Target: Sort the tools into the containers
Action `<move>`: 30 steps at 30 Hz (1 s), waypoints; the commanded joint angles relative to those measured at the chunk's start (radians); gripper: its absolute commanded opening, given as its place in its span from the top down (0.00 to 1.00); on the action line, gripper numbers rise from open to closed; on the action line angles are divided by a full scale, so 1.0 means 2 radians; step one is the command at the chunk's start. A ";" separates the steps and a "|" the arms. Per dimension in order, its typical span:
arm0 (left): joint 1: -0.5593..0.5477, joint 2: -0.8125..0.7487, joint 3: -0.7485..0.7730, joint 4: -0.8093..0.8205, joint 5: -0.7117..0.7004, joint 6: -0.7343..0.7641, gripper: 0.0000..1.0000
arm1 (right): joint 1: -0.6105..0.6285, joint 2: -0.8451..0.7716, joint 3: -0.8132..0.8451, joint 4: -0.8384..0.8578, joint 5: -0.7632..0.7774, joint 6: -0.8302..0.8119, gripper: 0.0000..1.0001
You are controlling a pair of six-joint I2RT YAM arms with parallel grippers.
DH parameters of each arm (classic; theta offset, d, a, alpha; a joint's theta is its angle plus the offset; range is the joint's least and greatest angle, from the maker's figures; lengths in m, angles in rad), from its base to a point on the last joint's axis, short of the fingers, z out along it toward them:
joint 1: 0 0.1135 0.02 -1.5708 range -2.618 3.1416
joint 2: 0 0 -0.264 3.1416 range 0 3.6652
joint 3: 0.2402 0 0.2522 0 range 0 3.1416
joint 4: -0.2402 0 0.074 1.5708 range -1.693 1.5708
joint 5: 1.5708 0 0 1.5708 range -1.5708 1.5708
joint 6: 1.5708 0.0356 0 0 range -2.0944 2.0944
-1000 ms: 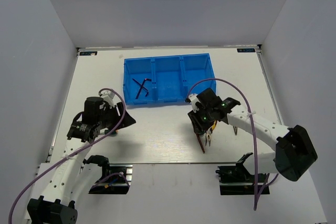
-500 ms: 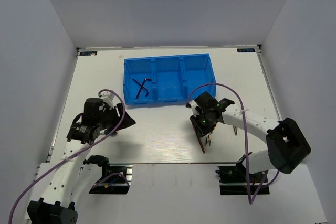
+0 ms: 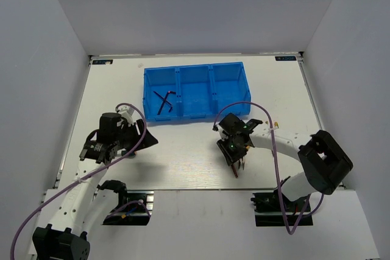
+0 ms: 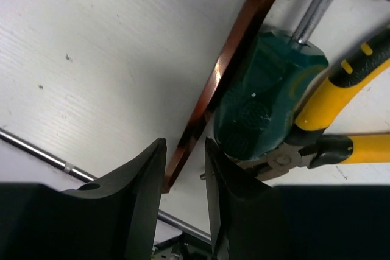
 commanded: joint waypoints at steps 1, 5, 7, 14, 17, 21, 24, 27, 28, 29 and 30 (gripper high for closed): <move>-0.001 -0.009 -0.002 0.000 -0.001 0.004 0.32 | 0.016 0.008 -0.005 0.028 0.038 0.023 0.62; -0.001 -0.023 -0.006 -0.006 -0.006 -0.001 0.32 | 0.028 0.036 -0.006 0.048 0.076 0.040 0.62; -0.001 -0.028 0.000 -0.016 -0.006 -0.001 0.32 | 0.041 0.042 -0.003 0.055 0.113 0.049 0.63; -0.001 -0.043 0.021 -0.035 -0.015 -0.005 0.32 | 0.067 0.093 0.005 0.045 0.120 0.078 0.81; -0.001 -0.047 0.026 -0.041 -0.015 -0.005 0.32 | 0.069 0.112 0.007 0.038 0.097 0.086 1.00; -0.001 -0.052 0.030 -0.051 -0.015 -0.005 0.32 | 0.071 0.117 0.042 0.028 0.050 0.077 1.00; -0.001 -0.052 0.030 -0.051 -0.015 -0.001 0.32 | 0.070 0.116 0.089 0.017 -0.025 0.055 1.00; -0.001 -0.047 0.040 -0.064 -0.040 -0.006 0.32 | 0.070 0.113 0.156 0.002 -0.070 0.033 1.00; -0.001 -0.047 0.045 -0.071 -0.052 -0.013 0.33 | 0.070 0.113 0.189 0.001 -0.078 0.028 1.00; -0.001 -0.041 0.045 -0.080 -0.066 -0.021 0.33 | 0.068 0.114 0.205 -0.001 -0.082 0.025 1.00; -0.001 -0.034 0.053 -0.106 -0.083 -0.031 0.33 | 0.070 0.116 0.223 -0.007 -0.100 0.025 1.00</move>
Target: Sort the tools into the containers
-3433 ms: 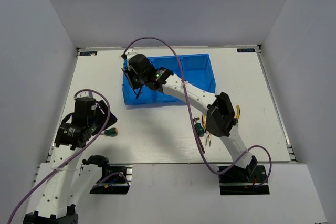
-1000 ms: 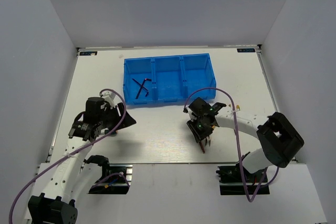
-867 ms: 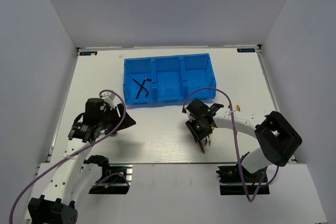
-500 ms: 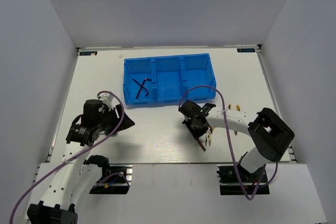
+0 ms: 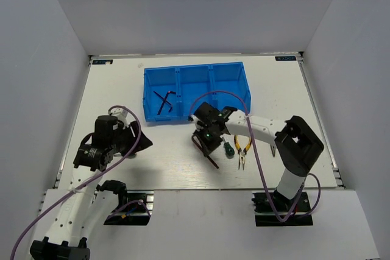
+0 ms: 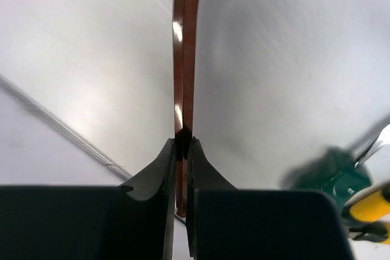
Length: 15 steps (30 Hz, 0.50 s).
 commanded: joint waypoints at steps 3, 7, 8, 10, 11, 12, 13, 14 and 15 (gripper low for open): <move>-0.001 0.014 0.050 -0.087 -0.118 -0.066 0.35 | 0.002 0.010 0.180 -0.002 -0.079 -0.025 1.00; -0.001 0.019 0.063 -0.105 -0.149 -0.125 0.36 | -0.003 0.070 0.351 -0.025 -0.073 -0.024 1.00; -0.001 0.025 0.063 -0.111 -0.149 -0.133 0.36 | -0.003 0.111 0.402 -0.035 -0.070 -0.024 1.00; -0.001 0.033 0.063 -0.116 -0.159 -0.147 0.36 | -0.005 0.142 0.452 -0.038 -0.043 -0.021 1.00; -0.001 0.033 0.056 -0.116 -0.166 -0.163 0.36 | -0.005 0.193 0.525 -0.035 -0.027 -0.019 1.00; -0.001 0.041 0.050 -0.116 -0.166 -0.173 0.36 | -0.007 0.208 0.544 -0.032 -0.015 -0.016 1.00; -0.001 0.047 0.049 -0.120 -0.166 -0.183 0.36 | -0.010 0.235 0.560 -0.015 0.028 -0.015 1.00; -0.001 0.047 0.043 -0.116 -0.166 -0.196 0.36 | -0.012 0.246 0.591 -0.004 0.042 -0.008 1.00; -0.001 0.047 0.043 -0.116 -0.166 -0.206 0.36 | -0.013 0.261 0.592 0.041 0.067 -0.004 1.00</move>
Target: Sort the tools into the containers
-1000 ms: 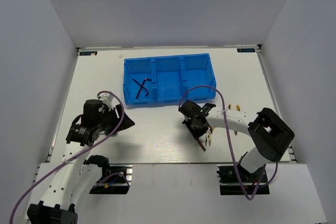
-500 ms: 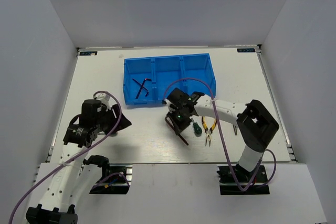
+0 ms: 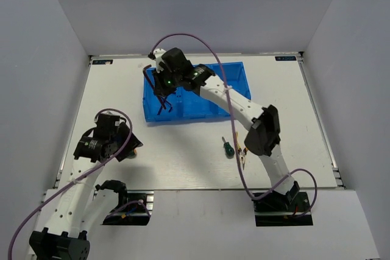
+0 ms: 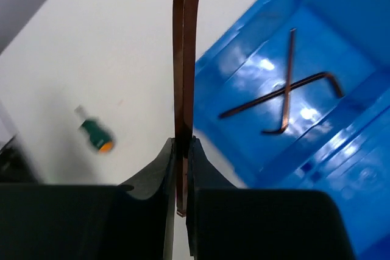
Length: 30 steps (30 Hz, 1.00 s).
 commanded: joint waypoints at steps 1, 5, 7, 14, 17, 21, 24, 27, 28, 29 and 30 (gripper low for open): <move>-0.001 0.009 -0.008 -0.011 -0.020 -0.057 0.36 | -0.010 0.052 0.027 0.062 0.099 0.016 1.00; -0.001 0.019 0.006 -0.017 -0.046 -0.096 0.35 | -0.015 0.070 0.003 0.154 0.145 0.024 1.00; 0.004 0.029 0.018 -0.043 -0.063 -0.112 0.35 | -0.017 0.088 0.008 0.190 0.153 0.021 1.00; 0.004 0.097 0.041 -0.104 -0.092 -0.169 0.30 | -0.036 0.123 0.017 0.219 0.124 0.028 0.97; 0.004 0.117 0.024 -0.088 -0.084 -0.182 0.28 | -0.044 0.110 -0.007 0.219 0.107 0.044 0.53; 0.004 0.130 0.003 -0.054 -0.079 -0.198 0.28 | -0.052 0.064 -0.058 0.230 0.062 0.067 0.47; 0.004 0.154 -0.008 -0.034 -0.075 -0.203 0.28 | -0.061 -0.001 -0.107 0.212 0.022 0.073 0.50; 0.004 0.170 -0.008 -0.034 -0.086 -0.214 0.28 | -0.072 -0.062 -0.157 0.174 -0.041 0.066 0.77; 0.009 0.176 -0.015 -0.034 -0.091 -0.219 0.28 | -0.083 -0.077 -0.171 0.162 -0.068 0.061 0.91; 0.009 0.176 -0.023 -0.024 -0.096 -0.219 0.28 | -0.095 -0.123 -0.227 0.139 -0.105 0.039 0.93; 0.009 0.176 -0.028 -0.024 -0.096 -0.224 0.28 | -0.095 -0.138 -0.249 0.132 -0.124 0.028 0.93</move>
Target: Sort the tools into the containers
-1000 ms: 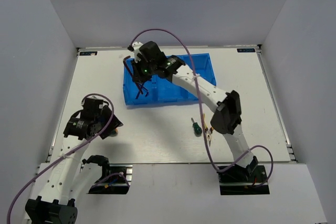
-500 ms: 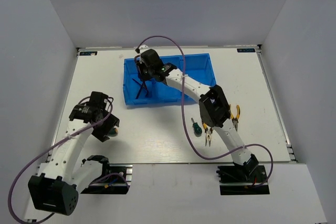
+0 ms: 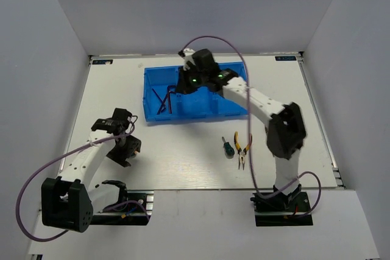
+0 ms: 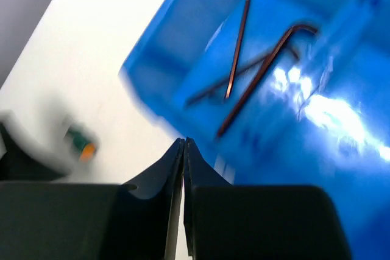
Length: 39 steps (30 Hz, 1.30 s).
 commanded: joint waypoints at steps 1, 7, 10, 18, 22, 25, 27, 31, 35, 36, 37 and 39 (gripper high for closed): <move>0.004 0.003 -0.015 0.019 -0.018 -0.026 0.28 | -0.028 -0.104 -0.080 -0.053 -0.103 -0.039 0.93; 0.004 0.027 -0.027 0.052 -0.057 -0.048 0.24 | -0.065 -0.249 -0.277 -0.100 -0.160 -0.125 0.71; 0.004 0.056 -0.022 0.077 -0.071 -0.048 0.24 | -0.071 -0.295 -0.328 -0.114 -0.174 -0.145 0.61; 0.004 0.135 -0.008 0.112 -0.076 -0.052 0.20 | -0.091 -0.384 -0.400 -0.156 -0.186 -0.184 0.48; 0.009 0.146 -0.013 0.123 -0.080 -0.052 0.20 | -0.094 -0.421 -0.422 -0.175 -0.182 -0.212 0.45; 0.009 0.161 -0.007 0.128 -0.085 -0.057 0.19 | -0.100 -0.441 -0.437 -0.188 -0.177 -0.223 0.45; 0.014 0.167 -0.002 0.123 -0.089 -0.057 0.18 | -0.103 -0.447 -0.442 -0.192 -0.176 -0.225 0.45; 0.019 0.187 0.012 0.111 -0.099 -0.061 0.18 | -0.112 -0.467 -0.454 -0.205 -0.173 -0.231 0.45; 0.029 0.180 0.012 0.097 -0.099 -0.072 0.18 | -0.118 -0.478 -0.461 -0.213 -0.172 -0.236 0.45; 0.029 0.175 0.008 0.097 -0.103 -0.072 0.18 | -0.121 -0.480 -0.463 -0.212 -0.172 -0.237 0.45; 0.029 0.166 0.002 0.097 -0.103 -0.072 0.18 | -0.124 -0.482 -0.463 -0.215 -0.172 -0.238 0.45; 0.034 0.161 -0.002 0.093 -0.103 -0.072 0.20 | -0.127 -0.483 -0.467 -0.215 -0.175 -0.237 0.45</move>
